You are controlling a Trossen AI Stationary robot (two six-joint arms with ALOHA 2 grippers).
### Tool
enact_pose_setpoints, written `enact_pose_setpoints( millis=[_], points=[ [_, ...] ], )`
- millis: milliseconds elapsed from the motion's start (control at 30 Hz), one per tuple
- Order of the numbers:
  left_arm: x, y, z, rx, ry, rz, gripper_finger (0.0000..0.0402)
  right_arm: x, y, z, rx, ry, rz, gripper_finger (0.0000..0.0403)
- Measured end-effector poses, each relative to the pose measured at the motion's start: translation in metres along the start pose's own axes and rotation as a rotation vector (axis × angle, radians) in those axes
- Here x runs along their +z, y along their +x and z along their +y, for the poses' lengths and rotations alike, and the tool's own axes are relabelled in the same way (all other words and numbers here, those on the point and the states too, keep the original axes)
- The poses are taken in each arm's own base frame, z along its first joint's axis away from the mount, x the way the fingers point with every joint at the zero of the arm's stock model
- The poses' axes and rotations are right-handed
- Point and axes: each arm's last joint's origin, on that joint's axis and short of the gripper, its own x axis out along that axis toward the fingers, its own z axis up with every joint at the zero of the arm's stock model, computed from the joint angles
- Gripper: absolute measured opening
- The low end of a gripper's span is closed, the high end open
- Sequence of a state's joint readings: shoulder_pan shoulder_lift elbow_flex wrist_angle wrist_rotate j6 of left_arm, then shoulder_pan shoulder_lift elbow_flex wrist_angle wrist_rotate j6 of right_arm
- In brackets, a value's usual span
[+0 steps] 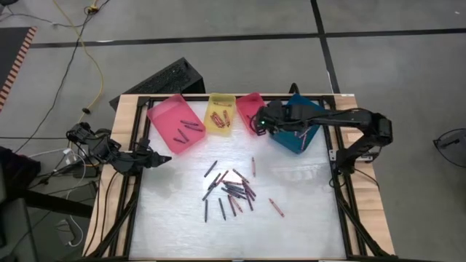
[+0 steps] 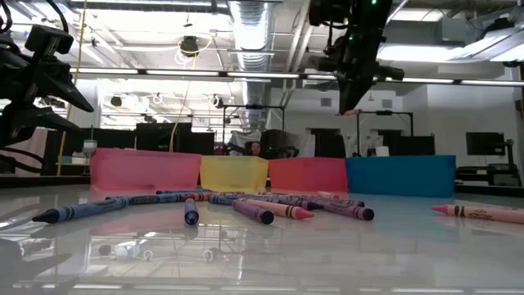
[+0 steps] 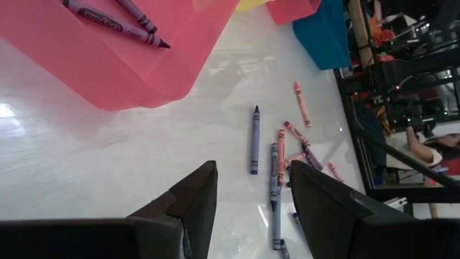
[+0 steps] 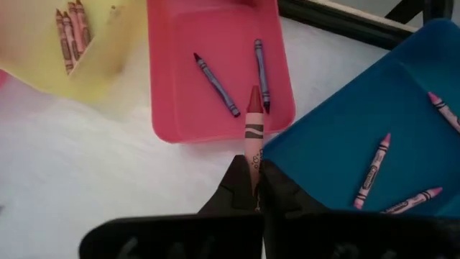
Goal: Sort crayons
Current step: Put the red crayon into the yellow bin
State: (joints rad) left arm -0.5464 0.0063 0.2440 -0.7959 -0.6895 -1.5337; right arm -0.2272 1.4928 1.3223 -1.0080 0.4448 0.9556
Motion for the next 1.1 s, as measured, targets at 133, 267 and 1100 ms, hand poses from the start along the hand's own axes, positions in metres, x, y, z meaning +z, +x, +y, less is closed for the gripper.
enact_pose_setpoints(
  millis=[133,267,1100],
  points=[
    [0.000,0.000,0.000,0.000,0.000,-0.001,0.0165,-0.001,0.004,0.002,0.019,-0.017,-0.007,0.0002],
    [0.000,0.000,0.000,0.001,0.001,0.000,0.0165,0.003,0.005,0.004,0.069,-0.027,-0.002,0.0002],
    [0.000,0.000,0.000,0.002,-0.003,-0.005,0.0165,0.053,0.091,0.084,0.545,0.011,-0.204,0.0002]
  ],
)
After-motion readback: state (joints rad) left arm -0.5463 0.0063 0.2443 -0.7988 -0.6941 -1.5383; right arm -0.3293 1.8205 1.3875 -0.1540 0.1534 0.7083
